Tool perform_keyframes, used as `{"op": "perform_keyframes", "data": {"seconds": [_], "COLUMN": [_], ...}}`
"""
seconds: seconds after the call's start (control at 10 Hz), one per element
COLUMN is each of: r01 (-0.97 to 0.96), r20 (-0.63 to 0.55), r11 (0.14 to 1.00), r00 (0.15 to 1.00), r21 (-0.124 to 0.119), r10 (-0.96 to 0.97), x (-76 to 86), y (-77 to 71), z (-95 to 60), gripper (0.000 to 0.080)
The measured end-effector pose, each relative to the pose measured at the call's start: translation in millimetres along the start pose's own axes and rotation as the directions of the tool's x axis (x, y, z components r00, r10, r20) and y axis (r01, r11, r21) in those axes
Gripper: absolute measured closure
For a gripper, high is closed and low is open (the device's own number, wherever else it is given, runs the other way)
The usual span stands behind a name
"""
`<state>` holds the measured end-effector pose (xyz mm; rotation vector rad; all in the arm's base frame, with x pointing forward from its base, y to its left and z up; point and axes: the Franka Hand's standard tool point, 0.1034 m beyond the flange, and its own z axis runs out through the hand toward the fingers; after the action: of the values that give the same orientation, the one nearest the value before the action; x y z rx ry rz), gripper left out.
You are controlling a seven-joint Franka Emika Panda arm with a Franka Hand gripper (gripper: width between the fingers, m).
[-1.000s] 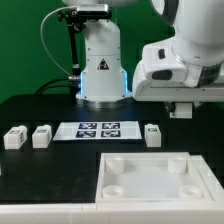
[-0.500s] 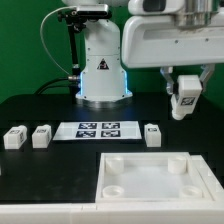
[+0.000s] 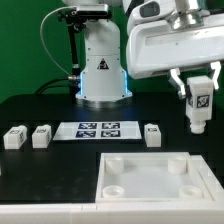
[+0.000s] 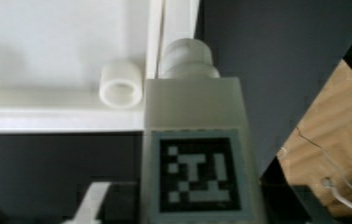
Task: Assemble one leg
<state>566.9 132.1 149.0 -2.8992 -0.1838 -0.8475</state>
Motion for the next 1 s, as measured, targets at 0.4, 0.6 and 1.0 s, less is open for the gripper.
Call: {"op": "perform_keyframes", "data": {"seconds": [0.4, 0.6, 1.0], "r01": [0.096, 0.115, 0.112], "r20": [-0.027, -0.025, -0.027], "r11": [0.994, 0.992, 0.993], "r00": [0.995, 0.993, 0.993], "r21": [-0.054, -0.06, -0.044], "r10": [-0.097, -0.117, -0.113], "x": [59.6, 60.7, 57.1], "y": [43.7, 49.3, 39.7], "z": [13.4, 16.4, 40.9], "gripper": [0.0508, 0.0508, 0.0508]}}
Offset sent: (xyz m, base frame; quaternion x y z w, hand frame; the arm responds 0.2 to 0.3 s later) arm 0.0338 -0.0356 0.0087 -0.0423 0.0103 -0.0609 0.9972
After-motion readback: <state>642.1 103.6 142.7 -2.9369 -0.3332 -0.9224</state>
